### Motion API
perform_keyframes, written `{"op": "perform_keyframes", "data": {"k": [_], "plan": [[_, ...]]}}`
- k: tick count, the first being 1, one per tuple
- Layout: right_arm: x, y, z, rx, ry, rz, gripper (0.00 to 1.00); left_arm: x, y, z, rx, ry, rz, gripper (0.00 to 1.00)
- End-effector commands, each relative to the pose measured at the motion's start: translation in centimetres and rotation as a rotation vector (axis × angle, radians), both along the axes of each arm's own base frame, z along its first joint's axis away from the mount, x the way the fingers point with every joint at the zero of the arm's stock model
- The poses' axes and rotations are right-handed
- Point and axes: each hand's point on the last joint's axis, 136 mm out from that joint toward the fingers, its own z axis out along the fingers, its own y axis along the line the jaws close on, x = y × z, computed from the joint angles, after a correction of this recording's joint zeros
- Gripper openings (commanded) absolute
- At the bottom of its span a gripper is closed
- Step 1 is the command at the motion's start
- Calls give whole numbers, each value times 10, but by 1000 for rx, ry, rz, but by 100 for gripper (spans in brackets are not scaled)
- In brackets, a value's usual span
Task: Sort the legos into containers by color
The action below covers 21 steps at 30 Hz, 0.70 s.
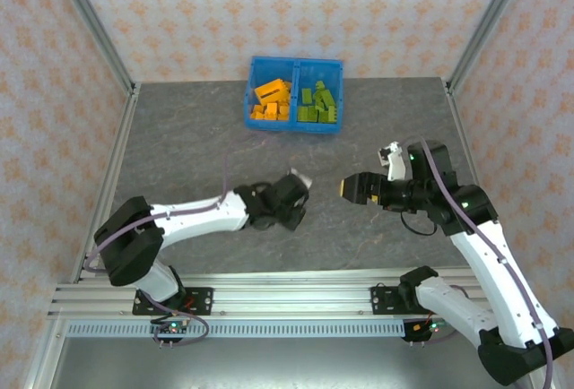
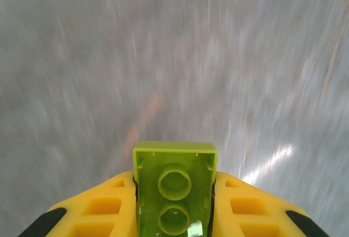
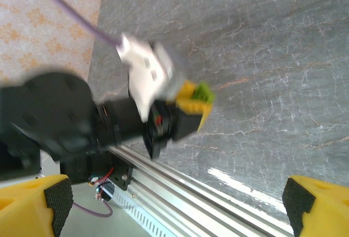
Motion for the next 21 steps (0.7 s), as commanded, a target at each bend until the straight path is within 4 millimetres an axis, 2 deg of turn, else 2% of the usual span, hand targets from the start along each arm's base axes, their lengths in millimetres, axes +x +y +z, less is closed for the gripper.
{"op": "perform_keyframes", "data": {"k": [1,4,6,11,13,16,21], "plan": [[4,-4,13,-3,-55,-33,100,73,-18,61,-37,-215,51,23],[7,-6,18,4,-78,-51,100,125,-25,89,-35,-298,117,23],[8,-7,22,10,-93,-62,100,156,-29,101,-49,-332,151,23],[9,-7,28,31,-114,-79,100,232,-34,105,-68,-378,237,23],[8,-7,28,28,-115,-77,100,260,-40,100,-97,-377,254,23],[6,-8,29,29,-111,-74,100,297,-38,94,-115,-370,312,23],[2,-9,30,36,-111,-77,100,342,-33,93,-183,-413,399,26]]}}
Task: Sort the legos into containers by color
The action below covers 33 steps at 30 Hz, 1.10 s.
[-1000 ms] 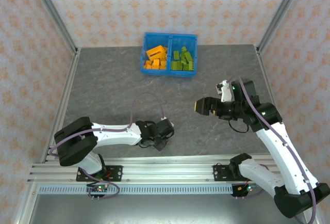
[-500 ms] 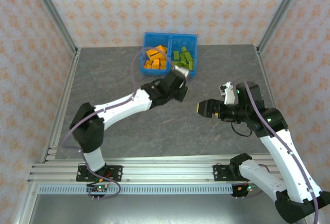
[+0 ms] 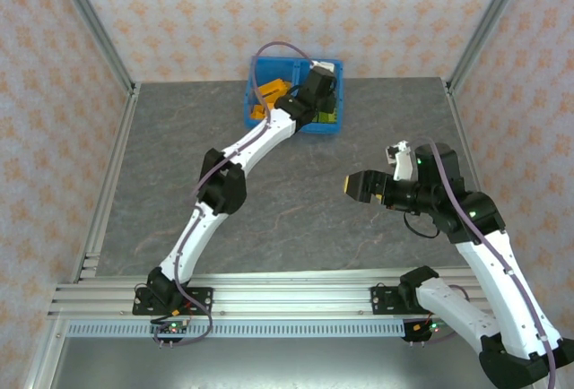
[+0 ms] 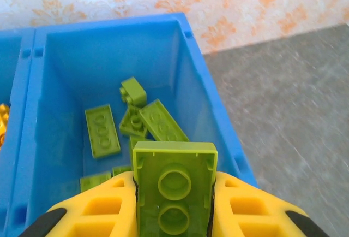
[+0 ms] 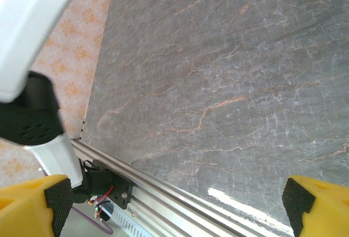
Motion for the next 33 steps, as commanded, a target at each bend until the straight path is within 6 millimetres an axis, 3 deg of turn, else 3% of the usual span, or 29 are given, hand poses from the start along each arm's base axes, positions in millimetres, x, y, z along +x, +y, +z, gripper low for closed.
{"op": "perform_keyframes", "data": {"k": [1,6,11,14,17,19,22,24,27,31,33], "plan": [[-2,-3,19,19,-56,-19,100,15,10,17,-64,-25,55,31],[-3,-9,20,-19,-72,-31,100,24,4,43,-164,-93,26,52],[3,-12,16,-26,-70,-66,100,2,6,98,-211,-100,-23,77],[11,-27,4,-98,-72,-140,100,-32,-8,131,-266,-52,-174,86],[22,-49,-7,-186,-107,-252,100,-81,-17,162,-282,-44,-310,94],[30,-61,-12,-219,-141,-327,100,-113,-14,171,-275,-84,-354,98],[45,-84,-27,-290,-208,-456,100,-168,16,199,-277,-189,-369,100],[56,-102,-39,-382,-254,-529,100,-199,42,193,-225,-206,-344,100],[72,-122,-57,-531,-324,-589,100,-234,86,167,-134,-175,-276,100],[100,-142,-78,-677,-457,-698,99,-274,141,130,-25,-203,-190,100],[115,-150,-91,-740,-515,-743,99,-288,180,108,46,-252,-80,100]]}}
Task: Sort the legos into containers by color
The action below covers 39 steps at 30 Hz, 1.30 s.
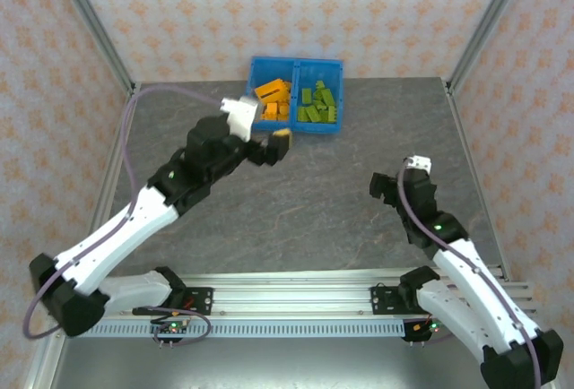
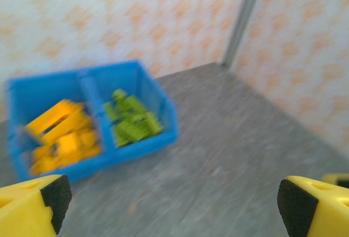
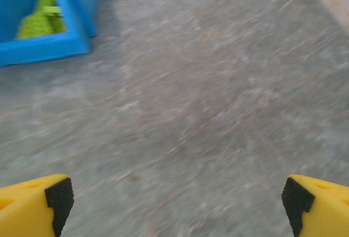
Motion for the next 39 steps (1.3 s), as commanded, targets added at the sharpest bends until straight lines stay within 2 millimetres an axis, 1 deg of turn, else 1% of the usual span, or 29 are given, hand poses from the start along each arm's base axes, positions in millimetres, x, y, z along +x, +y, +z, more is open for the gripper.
{"op": "perform_keyframes", "data": {"k": [1,3,4,6,7,8,9,10,11,12,13,15,16,17,18,19,20,21,23,25,27,28,29,30,31,32,33,39], "plan": [[36,-29,22,-173,-226,-155,99,-9,65,-47,155,-62,238,100],[49,-39,3,-251,-186,-209,99,-20,112,-66,213,-86,432,100],[58,-42,-6,-281,-163,-222,99,-25,131,-76,247,-82,504,100],[78,-49,-32,-284,-123,-251,99,-33,162,-98,305,-59,615,100],[89,-51,-45,-264,-115,-252,99,-34,172,-107,324,-43,652,100],[101,-57,-48,-285,-100,-271,99,-35,182,-116,342,-27,686,100],[110,-58,-47,-295,-92,-277,99,-34,190,-125,355,-8,712,100],[119,-60,-45,-294,-151,-282,99,-33,197,-131,366,6,741,100],[125,-61,-52,-284,-171,-278,99,-32,205,-138,373,16,773,100],[131,-69,-56,-262,-166,-300,98,-30,209,-144,377,22,790,100],[129,-72,-62,-232,-112,-296,97,-28,215,-151,380,30,809,100],[123,-74,-64,-141,-168,-257,100,-23,221,-163,364,31,820,100],[117,-73,-70,-79,-188,-214,99,-19,226,-170,343,27,830,100],[116,-80,-67,-63,-288,-237,99,-15,230,-177,323,28,831,100],[115,-82,-69,-68,-299,-247,99,-10,234,-182,306,25,831,100],[115,-82,-71,-66,-224,-253,99,-6,241,-189,294,26,852,100],[116,-81,-71,-69,-215,-244,99,-2,248,-194,283,27,875,100],[117,-79,-69,-83,-253,-241,99,3,253,-198,279,34,881,100],[115,-78,-72,-100,-207,-250,99,21,251,-198,234,6,839,100],[117,-77,-70,-96,-225,-240,99,39,252,-198,182,-13,820,100],[117,-77,-69,-92,-223,-241,99,56,254,-214,167,43,797,100],[116,-77,-71,-95,-219,-239,99,62,255,-228,166,63,800,100],[117,-77,-70,-92,-215,-240,99,68,252,-230,166,27,776,100],[117,-77,-70,-94,-220,-240,99,68,244,-233,179,65,725,100],[116,-77,-71,-94,-217,-240,99,71,241,-234,184,98,701,100],[116,-77,-71,-94,-216,-240,99,72,240,-233,180,66,694,100],[116,-77,-71,-95,-218,-240,99,70,242,-235,187,99,705,100],[118,-77,-71,-95,-215,-237,99,73,238,-235,187,96,681,100]]}}
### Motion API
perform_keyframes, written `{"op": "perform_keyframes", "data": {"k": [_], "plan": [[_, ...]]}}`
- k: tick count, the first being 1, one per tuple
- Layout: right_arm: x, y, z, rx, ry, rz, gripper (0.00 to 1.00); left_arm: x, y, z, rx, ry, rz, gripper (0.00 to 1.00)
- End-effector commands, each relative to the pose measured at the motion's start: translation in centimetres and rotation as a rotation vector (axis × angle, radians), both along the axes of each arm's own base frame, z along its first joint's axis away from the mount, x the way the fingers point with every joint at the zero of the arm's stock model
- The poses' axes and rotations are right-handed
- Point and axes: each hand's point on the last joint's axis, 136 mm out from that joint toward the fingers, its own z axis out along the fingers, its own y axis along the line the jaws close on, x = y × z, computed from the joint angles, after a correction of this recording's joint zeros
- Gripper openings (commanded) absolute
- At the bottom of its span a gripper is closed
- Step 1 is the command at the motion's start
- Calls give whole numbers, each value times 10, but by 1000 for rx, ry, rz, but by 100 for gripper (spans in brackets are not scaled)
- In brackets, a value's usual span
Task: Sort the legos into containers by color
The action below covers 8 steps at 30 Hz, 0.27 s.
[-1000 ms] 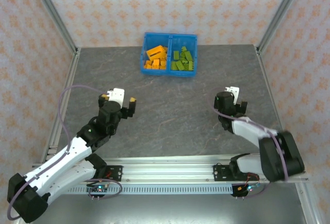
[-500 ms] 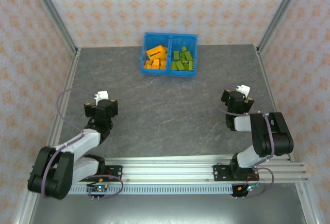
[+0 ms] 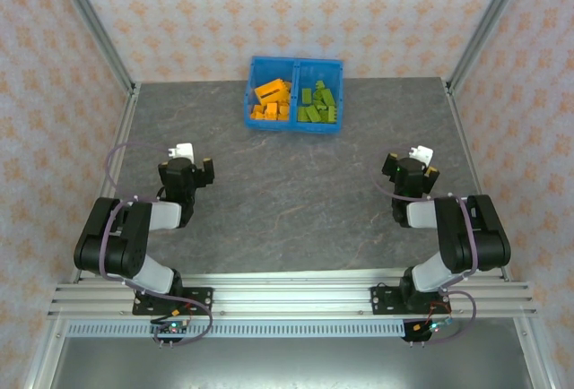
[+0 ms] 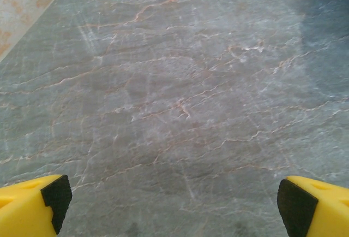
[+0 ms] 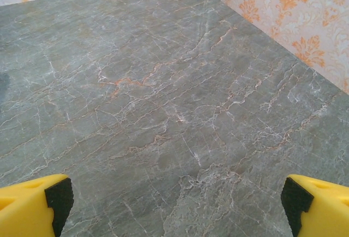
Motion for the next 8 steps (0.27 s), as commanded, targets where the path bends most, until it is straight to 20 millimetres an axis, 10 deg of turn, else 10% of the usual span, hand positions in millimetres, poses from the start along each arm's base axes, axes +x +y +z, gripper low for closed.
{"op": "perform_keyframes", "data": {"k": [1,8], "plan": [[8,3,13,13,-45,7,99,10,-4,19,-2,-60,-30,100],[10,10,12,25,-40,64,99,11,-4,20,-3,-64,-28,100]]}}
